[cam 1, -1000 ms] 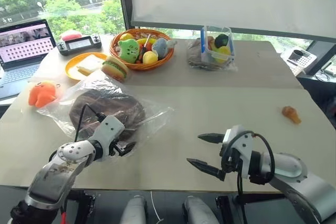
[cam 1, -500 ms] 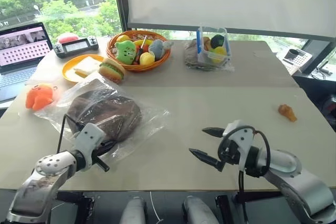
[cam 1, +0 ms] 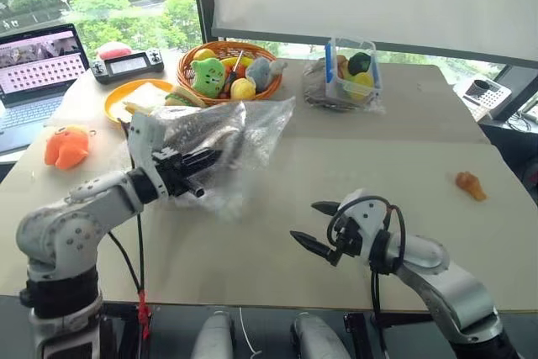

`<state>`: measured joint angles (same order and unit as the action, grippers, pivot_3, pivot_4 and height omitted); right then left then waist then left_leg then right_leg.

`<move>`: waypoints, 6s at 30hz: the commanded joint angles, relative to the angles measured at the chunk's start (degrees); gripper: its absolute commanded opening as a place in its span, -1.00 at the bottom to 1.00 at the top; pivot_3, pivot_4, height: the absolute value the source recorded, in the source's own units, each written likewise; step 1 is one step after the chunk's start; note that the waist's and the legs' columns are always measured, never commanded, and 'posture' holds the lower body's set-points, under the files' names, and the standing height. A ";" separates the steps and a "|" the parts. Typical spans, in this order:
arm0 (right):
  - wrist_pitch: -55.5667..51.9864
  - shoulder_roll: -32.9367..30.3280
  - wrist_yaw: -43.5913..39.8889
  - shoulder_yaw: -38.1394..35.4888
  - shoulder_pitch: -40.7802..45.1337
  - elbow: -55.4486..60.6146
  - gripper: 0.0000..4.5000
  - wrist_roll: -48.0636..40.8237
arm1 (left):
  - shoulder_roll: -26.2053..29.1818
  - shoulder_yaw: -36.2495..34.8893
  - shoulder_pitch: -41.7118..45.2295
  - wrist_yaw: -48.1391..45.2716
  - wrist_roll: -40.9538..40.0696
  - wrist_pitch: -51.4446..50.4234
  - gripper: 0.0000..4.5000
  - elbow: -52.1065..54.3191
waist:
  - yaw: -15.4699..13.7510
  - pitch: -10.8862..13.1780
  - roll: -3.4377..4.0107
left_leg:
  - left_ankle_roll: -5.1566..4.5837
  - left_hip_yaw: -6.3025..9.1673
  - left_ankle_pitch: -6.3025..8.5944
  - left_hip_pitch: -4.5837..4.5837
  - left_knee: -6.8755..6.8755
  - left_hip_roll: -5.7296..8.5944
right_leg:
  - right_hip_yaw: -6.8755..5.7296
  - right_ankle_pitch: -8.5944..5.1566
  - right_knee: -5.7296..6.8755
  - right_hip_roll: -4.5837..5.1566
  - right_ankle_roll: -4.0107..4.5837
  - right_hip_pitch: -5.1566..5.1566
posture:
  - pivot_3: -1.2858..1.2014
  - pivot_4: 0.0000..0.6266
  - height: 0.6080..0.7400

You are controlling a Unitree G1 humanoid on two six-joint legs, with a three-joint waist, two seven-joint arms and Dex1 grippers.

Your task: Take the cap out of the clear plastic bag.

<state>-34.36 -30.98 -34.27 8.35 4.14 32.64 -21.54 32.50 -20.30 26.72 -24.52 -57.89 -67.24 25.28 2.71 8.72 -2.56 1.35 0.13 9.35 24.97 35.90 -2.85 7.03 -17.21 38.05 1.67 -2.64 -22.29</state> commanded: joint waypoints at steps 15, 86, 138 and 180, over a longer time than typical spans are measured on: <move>3.26 -0.63 -1.62 -3.92 4.99 -2.83 1.00 1.32 | 10.34 17.76 -8.88 -0.57 8.33 4.59 -0.86 6.85 | -0.24 0.09 0.06 | 0.17 -0.05 -0.10 0.01 -0.08 0.03 | 0.03 0.03 -0.07 0.02 0.05 -0.05 | 0.03 -0.52 1.00; 8.26 10.03 4.37 -4.73 20.95 -16.23 1.00 2.61 | 5.92 20.45 -1.76 -20.49 23.34 9.19 -0.87 -7.74 | 0.11 0.20 0.13 | 0.17 -0.01 -0.11 -0.04 -0.01 0.01 | 0.09 -0.01 -0.04 -0.06 -0.08 -0.02 | 0.03 -0.52 1.00; 12.05 31.13 0.69 2.70 30.79 -44.35 1.00 7.63 | 2.56 13.12 -3.23 -15.07 15.79 10.92 -0.87 -3.18 | 1.11 0.33 0.28 | 0.28 0.19 -0.17 0.26 0.03 0.03 | -0.12 0.19 0.12 -0.02 0.12 -0.22 | 0.03 -0.52 1.00; -2.89 42.59 1.14 -8.89 45.96 -70.54 -0.35 -4.42 | 2.80 17.99 -3.91 -16.67 21.45 18.17 -0.93 -6.08 | 2.77 0.36 0.35 | 0.31 0.29 -0.19 0.16 -0.12 -0.03 | -0.16 0.23 0.10 -0.14 0.17 -0.20 | 0.03 -0.52 1.00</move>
<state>-37.71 5.42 -32.61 -0.36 49.98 -39.21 -24.61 35.37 -2.43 22.54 -41.02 -36.61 -50.43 18.24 5.47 9.08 -2.21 1.65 0.42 9.16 25.13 35.78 -2.88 6.87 -16.98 38.15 1.54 -2.47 -22.48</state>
